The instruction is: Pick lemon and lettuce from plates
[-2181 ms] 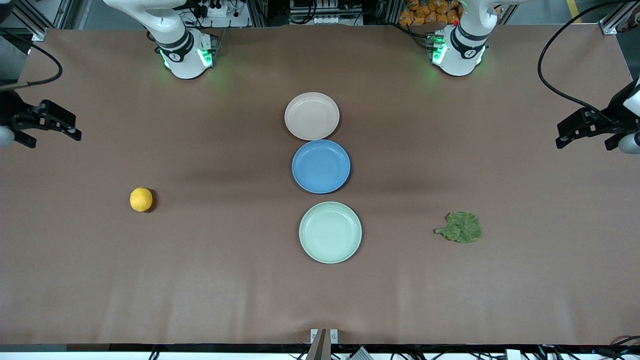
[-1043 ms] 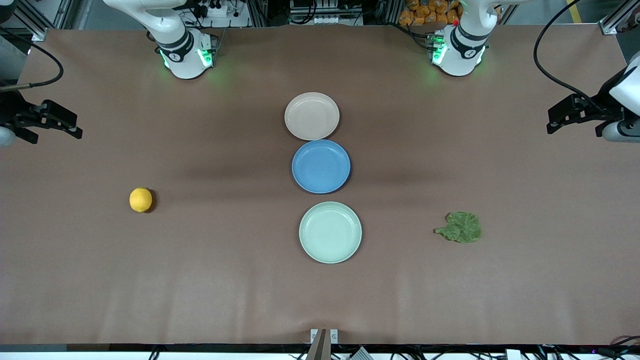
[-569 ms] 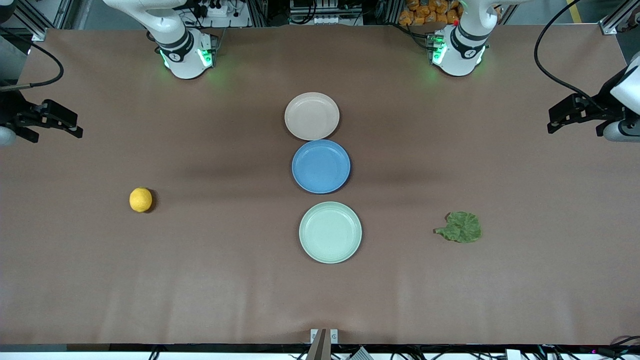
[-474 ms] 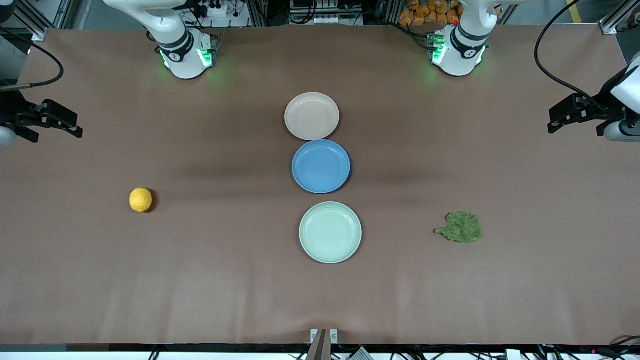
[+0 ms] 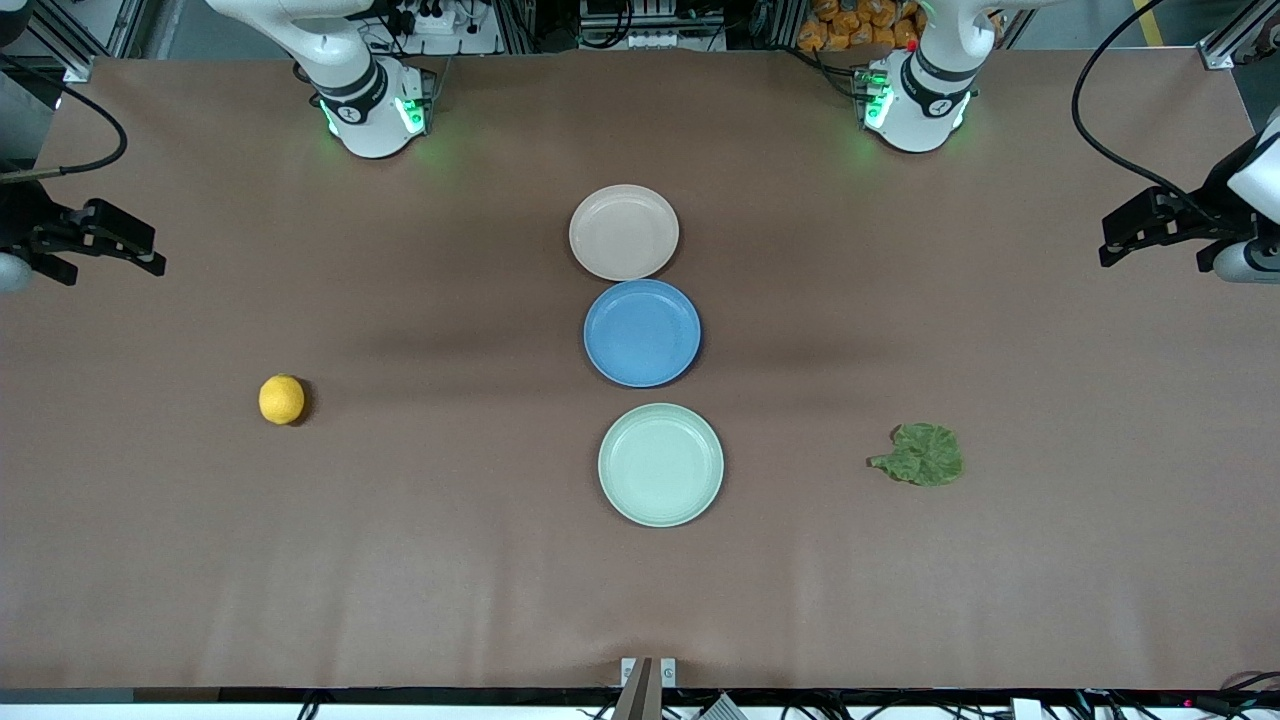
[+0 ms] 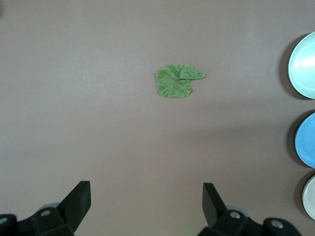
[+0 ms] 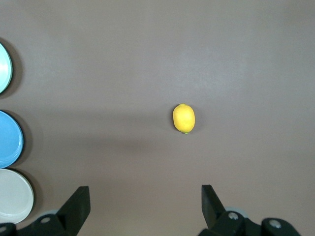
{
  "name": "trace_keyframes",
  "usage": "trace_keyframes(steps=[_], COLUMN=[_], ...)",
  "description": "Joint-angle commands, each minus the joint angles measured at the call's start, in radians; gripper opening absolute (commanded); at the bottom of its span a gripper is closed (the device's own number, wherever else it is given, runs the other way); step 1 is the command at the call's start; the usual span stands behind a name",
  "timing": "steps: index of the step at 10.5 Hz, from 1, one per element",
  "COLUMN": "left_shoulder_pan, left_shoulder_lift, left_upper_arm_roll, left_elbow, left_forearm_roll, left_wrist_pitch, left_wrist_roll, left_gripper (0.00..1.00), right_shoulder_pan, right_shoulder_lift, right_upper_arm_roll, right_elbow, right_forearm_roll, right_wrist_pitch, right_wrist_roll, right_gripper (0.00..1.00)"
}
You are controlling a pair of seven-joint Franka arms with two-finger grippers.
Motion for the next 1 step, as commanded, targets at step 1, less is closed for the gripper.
trace_keyframes(steps=[1], left_shoulder_pan=[0.001], left_shoulder_lift=[-0.016], left_upper_arm_roll=[0.003], left_elbow=[0.020], left_forearm_roll=[0.004], left_wrist_pitch=[-0.012], left_wrist_roll=[0.004], left_gripper=[1.00], right_shoulder_pan=[-0.002], right_shoulder_lift=[-0.017], right_upper_arm_roll=[0.003], right_elbow=[-0.013], right_forearm_roll=[-0.018], right_wrist_pitch=[-0.003], right_wrist_roll=[0.018], right_gripper=[1.00])
